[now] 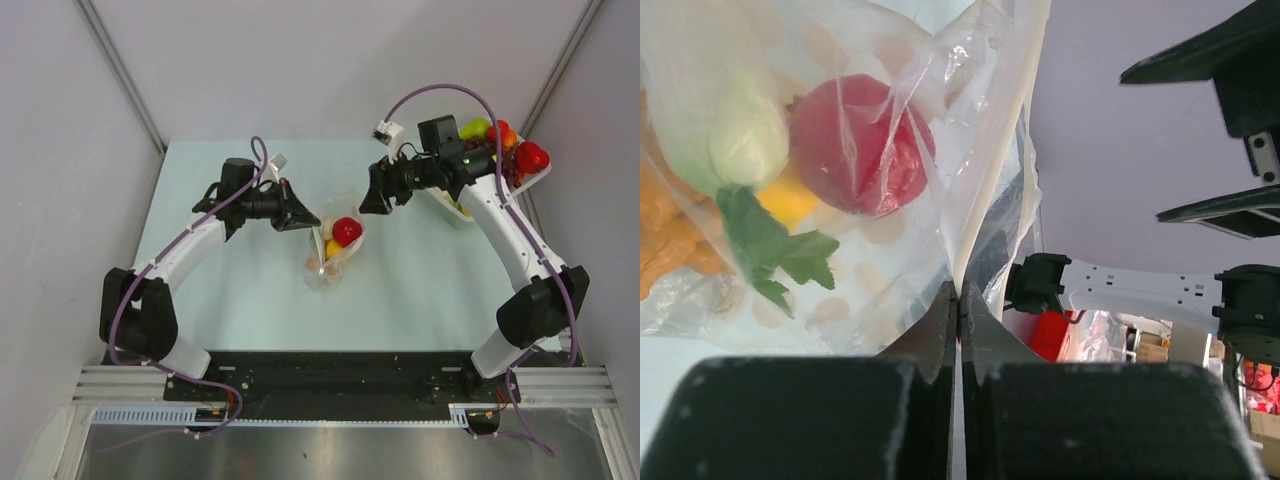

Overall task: Place the food in the zip-top bag and seal the zipper
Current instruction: Place the fake fruit in the zipper food storage bag, then adjust the zipper food storage bag at the center of the board.

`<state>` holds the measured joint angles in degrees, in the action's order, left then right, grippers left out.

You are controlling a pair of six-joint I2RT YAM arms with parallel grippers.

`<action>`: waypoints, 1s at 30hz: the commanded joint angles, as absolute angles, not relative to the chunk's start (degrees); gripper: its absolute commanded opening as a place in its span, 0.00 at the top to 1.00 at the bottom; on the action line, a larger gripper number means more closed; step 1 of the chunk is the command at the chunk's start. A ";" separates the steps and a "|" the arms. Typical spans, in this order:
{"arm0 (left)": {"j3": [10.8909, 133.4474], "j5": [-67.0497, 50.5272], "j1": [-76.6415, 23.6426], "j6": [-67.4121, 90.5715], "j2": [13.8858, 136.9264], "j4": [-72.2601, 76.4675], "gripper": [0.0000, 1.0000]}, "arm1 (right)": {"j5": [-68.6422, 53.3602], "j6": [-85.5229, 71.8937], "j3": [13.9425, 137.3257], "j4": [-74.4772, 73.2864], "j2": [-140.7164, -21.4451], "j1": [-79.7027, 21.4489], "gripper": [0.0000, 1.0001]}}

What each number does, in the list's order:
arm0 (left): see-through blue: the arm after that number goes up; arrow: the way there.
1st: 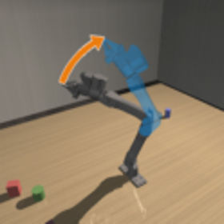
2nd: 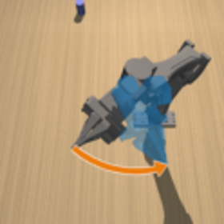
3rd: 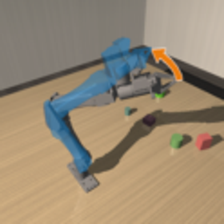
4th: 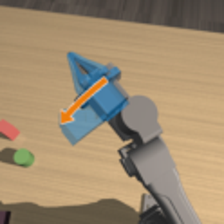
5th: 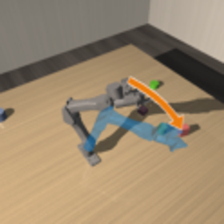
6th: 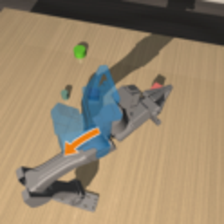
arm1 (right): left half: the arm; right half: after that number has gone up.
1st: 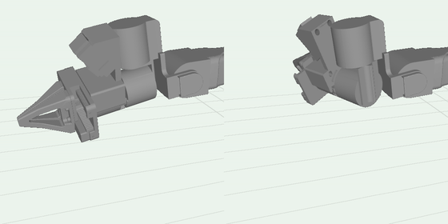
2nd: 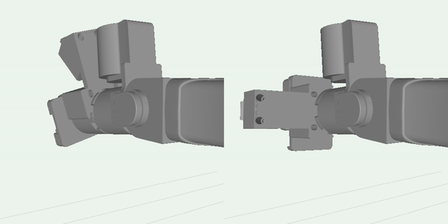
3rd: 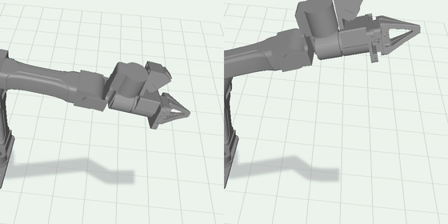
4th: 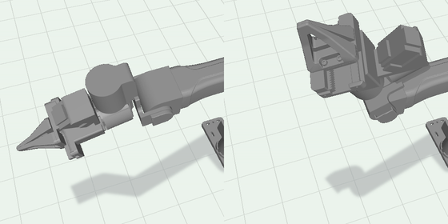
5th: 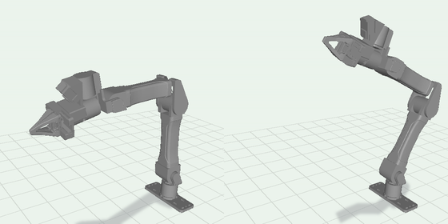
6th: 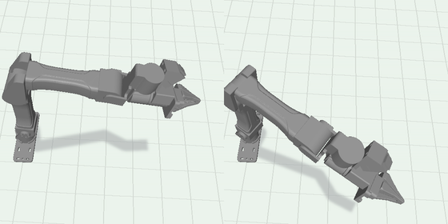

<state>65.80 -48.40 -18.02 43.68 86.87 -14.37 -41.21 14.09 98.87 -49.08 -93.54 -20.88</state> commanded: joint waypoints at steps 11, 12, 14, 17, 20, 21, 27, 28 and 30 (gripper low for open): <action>70.04 -45.63 -20.04 34.99 83.41 -20.38 1.00 | -41.19 4.41 90.79 -48.43 -96.15 -24.18 0.74; 70.83 -45.09 -20.30 32.37 83.41 -23.17 1.00 | -44.00 3.70 91.05 -48.08 -95.72 -22.78 1.00; 73.82 -42.99 -21.70 26.76 83.50 -26.96 1.00 | -52.27 2.47 91.05 -45.80 -94.14 -21.19 1.00; 78.56 -37.74 -24.16 16.93 81.05 -33.82 1.00 | -56.68 0.27 90.97 -38.87 -87.91 -19.34 1.00; 78.41 -30.17 -28.38 6.64 75.61 -34.72 1.00 | -57.22 -0.71 90.79 -33.66 -82.28 -21.44 1.00; 77.62 -25.36 -29.35 4.94 74.89 -34.46 1.00 | -56.26 0.60 90.70 -34.71 -81.83 -23.10 1.00; 76.29 -23.03 -30.76 0.27 79.79 -40.94 1.00 | -48.44 17.30 84.47 -45.88 -83.41 -31.99 1.00; 74.64 -21.55 -30.59 0.18 79.80 -40.52 1.00 | -44.08 19.05 83.59 -46.05 -83.58 -32.17 1.00; 71.99 -21.53 -29.63 0.61 79.45 -37.55 1.00 | -42.80 20.04 82.00 -45.35 -84.81 -29.46 1.00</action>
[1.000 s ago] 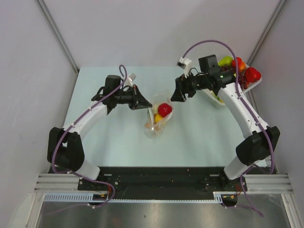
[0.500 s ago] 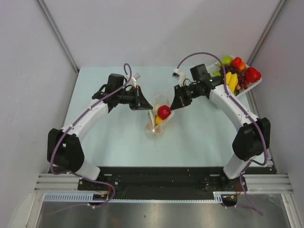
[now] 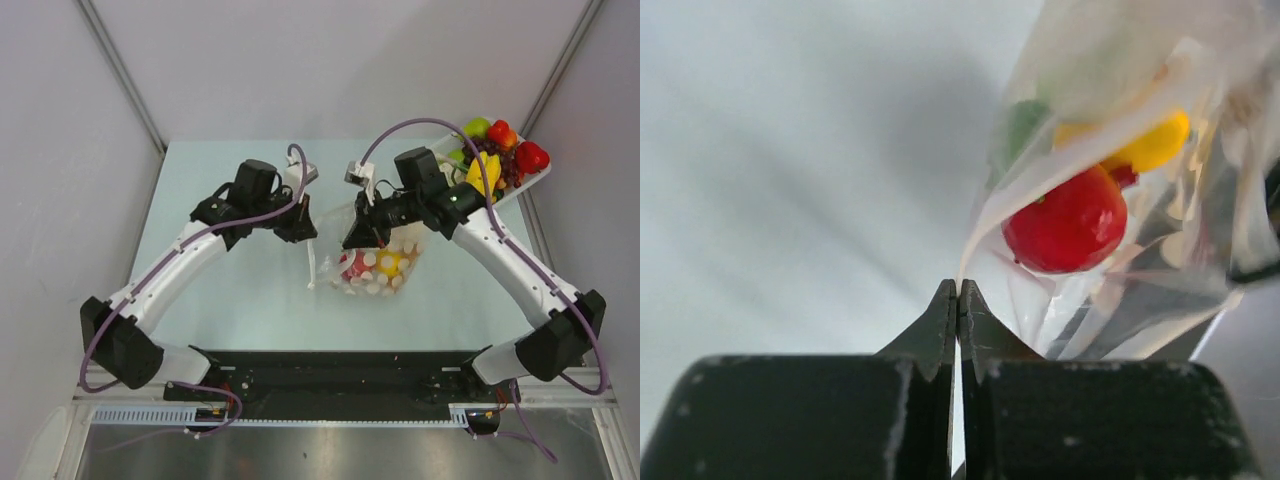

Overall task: Place the food in the zip-top bag and seal the zipper
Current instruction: Adjust the zipper food storage bag at the center of the board.

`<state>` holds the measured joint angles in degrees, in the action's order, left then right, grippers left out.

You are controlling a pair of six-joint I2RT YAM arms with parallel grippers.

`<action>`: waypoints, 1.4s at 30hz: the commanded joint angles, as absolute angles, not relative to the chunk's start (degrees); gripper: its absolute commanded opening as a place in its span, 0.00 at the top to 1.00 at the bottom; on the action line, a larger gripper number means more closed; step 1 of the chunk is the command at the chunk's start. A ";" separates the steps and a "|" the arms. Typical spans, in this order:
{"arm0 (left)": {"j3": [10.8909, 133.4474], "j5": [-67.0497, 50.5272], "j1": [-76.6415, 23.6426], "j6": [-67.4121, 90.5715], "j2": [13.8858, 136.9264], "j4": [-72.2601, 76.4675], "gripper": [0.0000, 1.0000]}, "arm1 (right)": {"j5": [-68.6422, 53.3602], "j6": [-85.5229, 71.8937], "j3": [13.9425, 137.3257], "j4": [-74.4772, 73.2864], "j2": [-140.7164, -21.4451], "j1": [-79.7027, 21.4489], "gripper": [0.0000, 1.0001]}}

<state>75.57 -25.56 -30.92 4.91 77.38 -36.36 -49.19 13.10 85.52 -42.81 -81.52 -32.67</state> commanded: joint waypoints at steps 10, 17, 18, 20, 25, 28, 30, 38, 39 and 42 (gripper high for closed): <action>76.71 -33.47 -26.19 2.37 81.39 -39.46 1.00 | -51.67 16.09 81.65 -43.07 -81.83 -23.29 1.00; 81.65 -40.96 -27.59 5.80 81.90 -41.74 1.00 | -54.40 10.46 81.65 -40.69 -82.17 -18.73 1.00; 82.26 -41.39 -28.29 6.06 82.52 -42.01 1.00 | -55.27 10.55 81.65 -41.56 -84.27 -16.63 1.00; 82.35 -41.92 -28.65 7.46 83.93 -41.40 1.00 | -58.43 9.94 81.65 -42.27 -86.56 -13.90 0.96; 84.55 -41.66 -28.74 9.40 87.97 -41.04 1.00 | -66.26 7.48 81.82 -41.84 -88.43 -4.60 0.32; 86.39 -41.75 -28.74 10.11 89.82 -40.26 1.00 | -67.85 1.27 82.44 -34.92 -82.82 2.68 0.07; 87.45 -42.10 -28.74 10.37 90.87 -40.08 1.00 | -67.76 -5.42 82.35 -23.16 -80.17 8.58 0.00; 86.05 -42.63 -28.83 10.72 91.14 -39.38 1.00 | -59.52 -17.36 88.82 0.37 -87.86 35.58 0.02; 85.78 -42.54 -28.74 10.90 91.06 -39.11 1.00 | -57.59 -13.92 90.68 -3.13 -89.54 35.60 0.02; 85.17 -42.01 -28.83 10.90 90.70 -39.02 1.00 | -49.59 -4.60 97.79 -12.02 -96.66 34.98 0.03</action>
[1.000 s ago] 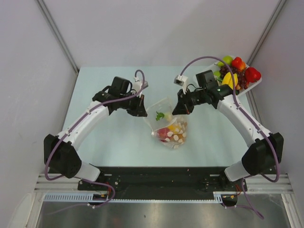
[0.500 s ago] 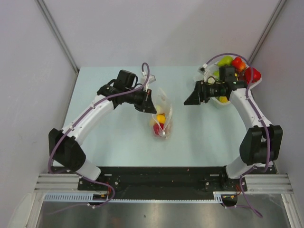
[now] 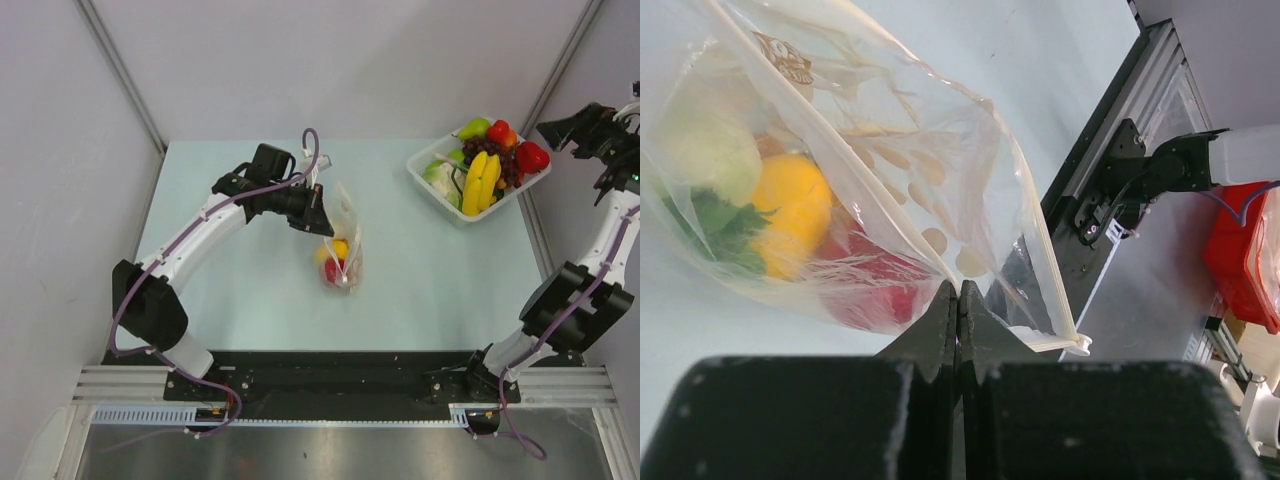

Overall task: Place the food in the zip-top bag and seal the zipper
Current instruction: Adjust the zipper food storage bag at the center of the board, then pick up the fake vegetable from the bin.

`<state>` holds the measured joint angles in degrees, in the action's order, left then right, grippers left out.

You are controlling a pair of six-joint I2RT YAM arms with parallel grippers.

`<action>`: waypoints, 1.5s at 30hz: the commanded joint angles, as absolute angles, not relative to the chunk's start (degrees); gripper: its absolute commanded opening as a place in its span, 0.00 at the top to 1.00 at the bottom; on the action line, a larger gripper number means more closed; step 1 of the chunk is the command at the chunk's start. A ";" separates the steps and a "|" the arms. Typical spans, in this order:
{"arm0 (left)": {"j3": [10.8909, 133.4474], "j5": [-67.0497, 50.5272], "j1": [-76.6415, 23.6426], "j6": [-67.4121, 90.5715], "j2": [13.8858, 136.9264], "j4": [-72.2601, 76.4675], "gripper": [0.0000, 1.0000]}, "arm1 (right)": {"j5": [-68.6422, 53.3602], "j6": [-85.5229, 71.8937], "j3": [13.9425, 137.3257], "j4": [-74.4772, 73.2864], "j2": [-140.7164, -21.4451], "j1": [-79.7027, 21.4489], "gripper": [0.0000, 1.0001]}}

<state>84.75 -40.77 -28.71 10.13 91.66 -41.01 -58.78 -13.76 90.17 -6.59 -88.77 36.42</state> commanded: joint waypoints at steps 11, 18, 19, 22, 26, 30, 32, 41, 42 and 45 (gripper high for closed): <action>84.73 -42.27 -28.65 12.39 90.61 -38.06 1.00 | -29.99 14.76 115.74 -28.73 -115.56 32.35 0.01; 84.99 -43.85 -28.56 12.83 90.97 -38.23 1.00 | -19.62 21.09 120.06 -26.64 -123.22 28.04 0.01; 84.82 -44.12 -28.30 13.01 91.05 -38.15 1.00 | -18.64 21.79 120.58 -26.46 -124.09 27.43 0.01; 83.59 -44.29 -27.86 13.71 90.97 -37.79 1.00 | -14.51 24.08 123.39 -26.02 -128.05 25.58 0.00; 82.00 -44.82 -27.25 14.94 90.35 -36.30 1.00 | -9.85 24.52 124.01 -22.51 -130.77 23.73 0.00; 81.83 -44.74 -26.81 14.59 90.26 -36.39 1.00 | -6.95 25.92 124.97 -20.91 -132.79 22.86 0.00; 82.44 -44.39 -26.54 14.41 90.79 -36.74 1.00 | -5.28 27.06 125.51 -20.92 -133.85 22.24 0.00; 82.97 -45.09 -25.40 14.41 91.14 -37.27 1.00 | -0.27 29.35 127.26 -20.39 -137.19 21.09 0.00; 82.97 -45.09 -25.40 14.33 91.32 -37.18 1.00 | -0.09 29.44 127.44 -20.48 -137.46 21.01 0.01; 82.97 -45.26 -25.40 14.33 91.32 -37.18 1.00 | -0.35 29.01 127.53 -20.57 -137.02 21.09 0.10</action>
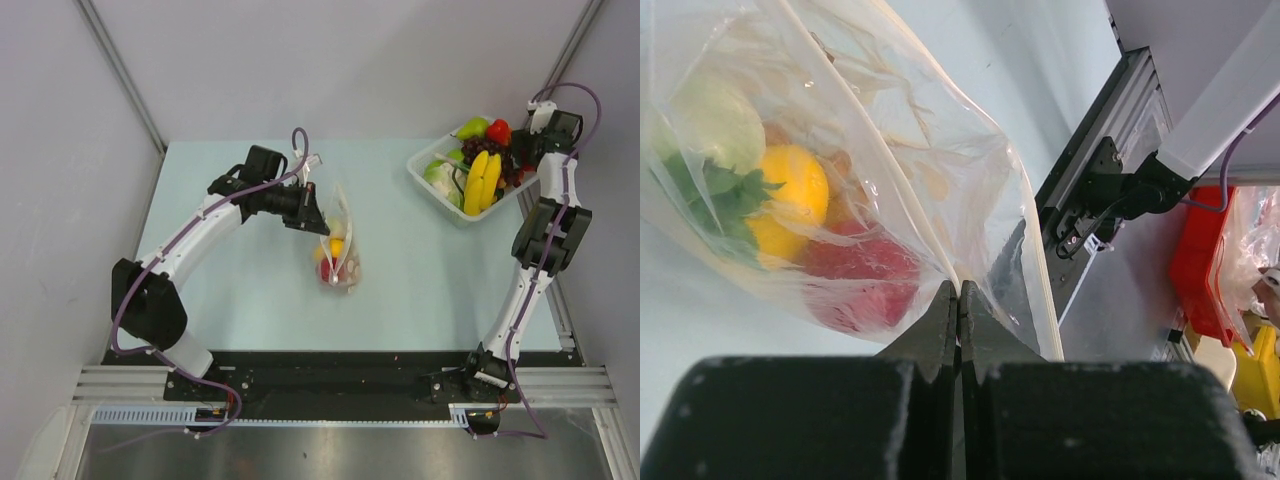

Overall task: Place the food in the zip-top bag and seal the zipper
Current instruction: Pick up the fake vegetable from the bin, then place the fake vegetable in the zipper food storage bag.

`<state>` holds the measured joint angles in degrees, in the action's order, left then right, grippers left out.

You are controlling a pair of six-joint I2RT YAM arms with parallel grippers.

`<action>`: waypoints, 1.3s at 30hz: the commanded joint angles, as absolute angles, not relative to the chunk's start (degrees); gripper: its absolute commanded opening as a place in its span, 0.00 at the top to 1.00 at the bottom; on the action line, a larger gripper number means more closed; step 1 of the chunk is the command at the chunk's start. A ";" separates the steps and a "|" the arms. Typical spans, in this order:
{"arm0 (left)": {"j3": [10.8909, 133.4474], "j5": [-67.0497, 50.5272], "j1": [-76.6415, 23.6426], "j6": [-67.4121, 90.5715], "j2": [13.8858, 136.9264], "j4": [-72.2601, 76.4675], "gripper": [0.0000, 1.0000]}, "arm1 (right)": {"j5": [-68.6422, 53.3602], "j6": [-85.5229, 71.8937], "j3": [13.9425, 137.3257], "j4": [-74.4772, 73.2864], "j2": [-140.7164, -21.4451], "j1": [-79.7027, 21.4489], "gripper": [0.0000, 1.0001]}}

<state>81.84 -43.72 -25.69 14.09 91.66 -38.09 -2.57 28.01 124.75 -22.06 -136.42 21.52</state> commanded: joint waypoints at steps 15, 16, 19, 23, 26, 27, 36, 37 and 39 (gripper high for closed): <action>80.68 -44.47 -25.40 13.36 90.26 -35.95 1.00 | -10.28 23.39 121.55 -19.42 -121.82 22.59 0.63; 80.68 -44.39 -25.40 13.45 90.26 -35.77 1.00 | -11.85 22.77 121.64 -20.21 -121.12 22.59 0.65; 80.77 -44.30 -25.40 13.36 90.18 -35.60 1.00 | -15.53 20.48 122.17 -22.22 -118.05 22.50 0.67; 81.03 -44.73 -25.40 13.01 90.00 -35.51 1.00 | -23.71 17.05 121.38 -24.87 -111.72 22.06 0.67; 80.95 -44.65 -25.40 12.92 89.65 -35.59 1.00 | -28.64 17.67 121.20 -29.87 -105.92 18.56 0.69; 80.95 -44.56 -25.40 12.83 89.47 -35.60 1.00 | -31.26 17.14 120.59 -31.19 -102.17 16.37 0.69; 81.65 -47.36 -25.40 15.29 88.68 -35.25 1.00 | -45.59 1.86 99.70 -27.97 -82.72 -2.09 0.69; 81.65 -48.16 -25.40 15.64 88.59 -34.90 1.00 | -46.40 0.28 97.41 -26.99 -80.09 -5.33 0.69; 81.65 -50.43 -25.49 17.22 88.07 -33.76 1.00 | -47.19 -2.72 92.32 -25.67 -78.32 -8.07 0.69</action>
<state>80.88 -45.04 -25.69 14.66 91.22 -37.21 -41.47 6.17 100.33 -28.34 -81.28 -3.70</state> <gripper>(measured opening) 0.006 0.803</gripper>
